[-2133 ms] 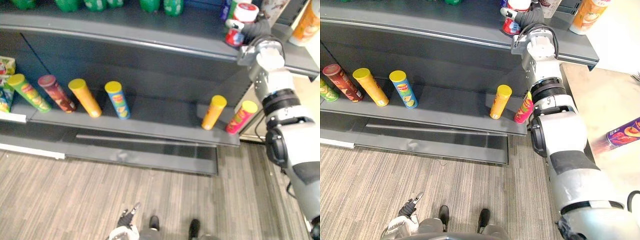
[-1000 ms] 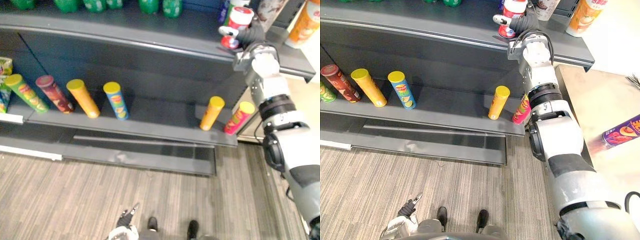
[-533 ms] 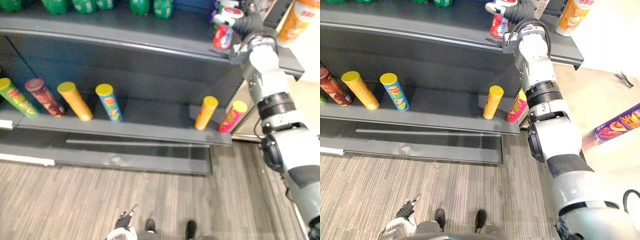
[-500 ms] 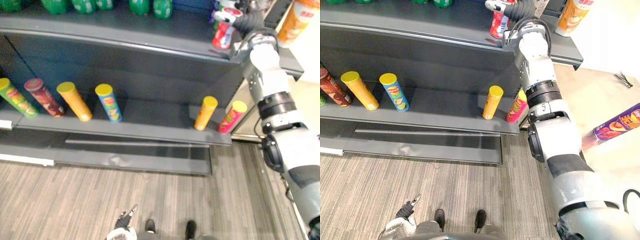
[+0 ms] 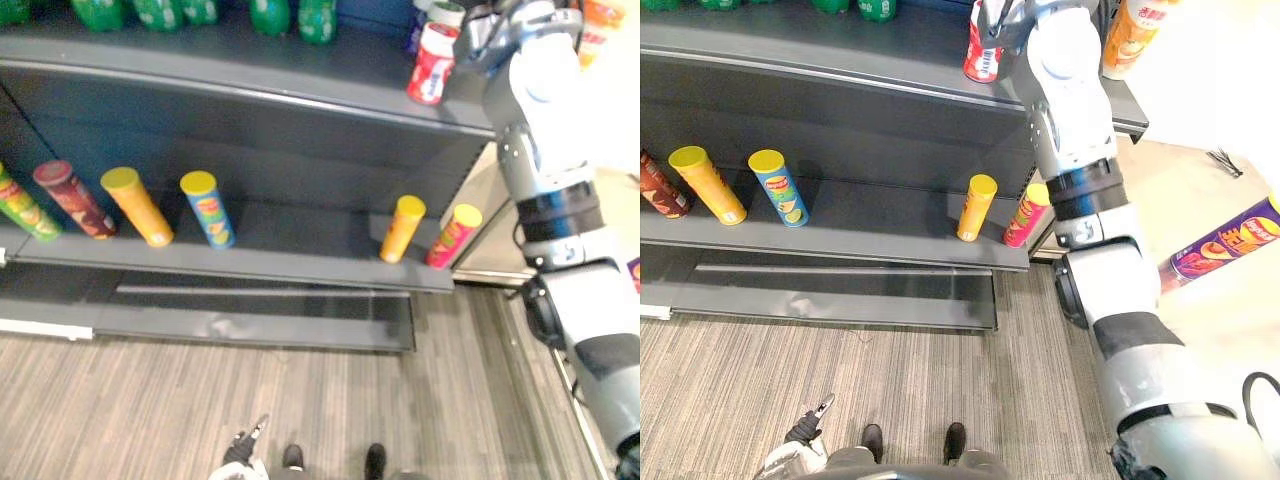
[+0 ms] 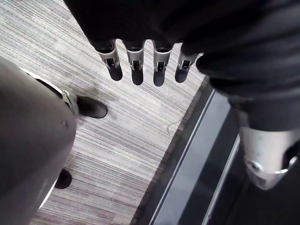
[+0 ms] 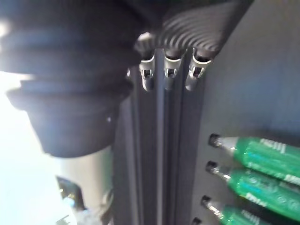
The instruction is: Put the gum and the chips on the shelf.
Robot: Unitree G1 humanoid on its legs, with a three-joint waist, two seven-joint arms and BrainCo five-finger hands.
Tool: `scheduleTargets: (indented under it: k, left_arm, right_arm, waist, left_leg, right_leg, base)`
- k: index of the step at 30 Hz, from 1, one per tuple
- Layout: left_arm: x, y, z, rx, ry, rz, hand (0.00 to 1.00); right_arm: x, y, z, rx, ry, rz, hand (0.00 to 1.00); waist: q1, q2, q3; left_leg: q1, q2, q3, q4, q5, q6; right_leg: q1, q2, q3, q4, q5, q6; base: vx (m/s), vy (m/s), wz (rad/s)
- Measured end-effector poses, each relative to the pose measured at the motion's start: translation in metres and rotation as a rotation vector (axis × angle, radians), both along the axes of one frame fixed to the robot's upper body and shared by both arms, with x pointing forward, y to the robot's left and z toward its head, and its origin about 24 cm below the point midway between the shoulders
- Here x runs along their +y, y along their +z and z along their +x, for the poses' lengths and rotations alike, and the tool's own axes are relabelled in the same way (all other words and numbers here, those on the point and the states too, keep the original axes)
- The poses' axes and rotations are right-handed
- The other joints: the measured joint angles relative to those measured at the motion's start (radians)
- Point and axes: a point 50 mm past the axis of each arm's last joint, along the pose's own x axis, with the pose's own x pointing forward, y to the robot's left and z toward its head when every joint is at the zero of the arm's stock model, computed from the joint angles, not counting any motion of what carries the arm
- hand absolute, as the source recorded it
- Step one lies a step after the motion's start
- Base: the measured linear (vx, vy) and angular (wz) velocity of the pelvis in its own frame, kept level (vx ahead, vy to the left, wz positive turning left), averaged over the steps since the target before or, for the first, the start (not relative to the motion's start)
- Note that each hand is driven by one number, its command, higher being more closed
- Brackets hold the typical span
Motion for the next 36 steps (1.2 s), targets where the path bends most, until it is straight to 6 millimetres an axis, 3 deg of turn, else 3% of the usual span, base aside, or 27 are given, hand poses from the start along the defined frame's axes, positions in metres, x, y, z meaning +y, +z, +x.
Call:
scheduleTargets:
  k: [6, 9, 13, 15, 18, 21, 22, 26, 28, 33, 36]
  left_arm:
    - [0.001, -0.002, -0.007, 0.026, -0.005, -0.001, 0.0]
    - [0.0, -0.003, -0.01, 0.037, -0.005, -0.005, 0.0]
    - [-0.001, -0.004, -0.013, 0.045, -0.007, -0.009, 0.0]
    - [-0.002, -0.004, -0.013, 0.051, -0.03, -0.002, 0.0]
    - [-0.002, -0.005, -0.013, 0.056, -0.032, -0.003, 0.0]
    - [-0.003, -0.006, -0.015, 0.068, -0.03, -0.007, 0.0]
    - [-0.004, -0.007, -0.016, 0.076, -0.029, -0.012, 0.0]
    - [-0.006, -0.009, -0.022, 0.098, -0.022, -0.016, 0.0]
    - [-0.008, -0.009, -0.022, 0.101, -0.031, -0.018, 0.0]
    - [-0.018, -0.011, -0.024, 0.09, -0.039, -0.053, 0.0]
    - [-0.024, -0.012, -0.024, 0.077, -0.042, -0.078, 0.0]
  right_arm:
    - [0.01, -0.043, -0.01, 0.031, 0.062, 0.019, 0.0]
    - [0.012, -0.08, -0.009, 0.125, 0.081, 0.042, 0.0]
    - [0.026, -0.142, -0.019, 0.281, 0.167, -0.013, 0.0]
    - [0.04, -0.189, -0.033, 0.423, 0.276, -0.071, 0.0]
    - [0.053, -0.243, -0.05, 0.63, 0.407, -0.103, 0.0]
    - [0.052, -0.289, -0.07, 0.821, 0.473, -0.086, 0.0]
    - [0.049, -0.313, -0.082, 0.923, 0.474, -0.073, 0.0]
    - [0.038, -0.361, -0.105, 1.131, 0.453, -0.057, 0.0]
    - [0.027, -0.395, -0.12, 1.28, 0.392, -0.021, 0.0]
    - [-0.016, -0.473, -0.149, 1.603, 0.1, 0.003, 0.0]
    - [-0.046, -0.51, -0.181, 1.79, -0.065, 0.053, 0.0]
  waist:
    - [-0.024, 0.002, -0.021]
    - [-0.025, 0.004, -0.04]
    - [-0.025, 0.01, -0.05]
    - [-0.026, 0.013, -0.054]
    - [-0.029, 0.014, -0.054]
    - [-0.029, 0.023, -0.059]
    - [-0.034, 0.028, -0.066]
    - [-0.052, 0.051, -0.071]
    - [-0.053, 0.063, -0.075]
    - [-0.06, 0.095, -0.085]
    - [-0.065, 0.116, -0.087]
  left_leg:
    - [0.004, 0.002, 0.024, 0.002, -0.002, -0.003]
    - [0.005, 0.005, 0.037, 0.003, -0.002, -0.003]
    - [0.013, 0.01, 0.043, 0.003, -0.005, -0.006]
    - [0.014, 0.013, 0.044, 0.004, -0.006, -0.008]
    - [0.014, 0.017, 0.044, 0.006, -0.006, -0.009]
    - [0.014, 0.016, 0.043, 0.006, -0.007, -0.01]
    - [0.016, 0.015, 0.041, 0.009, -0.011, -0.015]
    - [0.016, 0.016, 0.038, 0.023, -0.018, -0.025]
    - [0.016, 0.018, 0.034, 0.024, -0.019, -0.026]
    - [0.016, 0.02, 0.028, 0.026, -0.024, -0.034]
    - [0.016, 0.021, 0.03, 0.026, -0.027, -0.037]
  right_leg:
    - [-0.015, 0.0, 0.022, 0.016, -0.002, -0.002]
    - [-0.019, 0.003, 0.031, 0.018, -0.002, -0.002]
    - [-0.018, 0.009, 0.039, 0.02, -0.003, -0.004]
    - [-0.018, 0.013, 0.041, 0.021, -0.004, -0.007]
    - [-0.018, 0.016, 0.042, 0.02, -0.005, -0.007]
    - [-0.016, 0.015, 0.041, 0.017, -0.005, -0.007]
    - [-0.01, 0.013, 0.039, 0.013, -0.005, -0.007]
    - [0.004, 0.012, 0.036, -0.002, -0.005, -0.006]
    - [0.009, 0.014, 0.031, -0.007, -0.006, -0.004]
    - [0.018, 0.015, 0.023, -0.02, -0.008, 0.0]
    - [0.02, 0.016, 0.023, -0.022, -0.008, 0.0]
  base:
    - [-0.03, -0.005, -0.11]
    - [-0.03, -0.01, -0.12]
    - [-0.02, -0.017, -0.06]
    - [0.0, -0.01, -0.02]
    - [0.0, 0.0, 0.0]
    - [0.0, 0.0, 0.0]
    - [0.0, 0.0, 0.0]
    - [0.0, 0.002, 0.01]
    - [-0.02, -0.023, 0.05]
    - [-0.01, -0.009, 0.04]
    - [0.0, 0.0, 0.0]
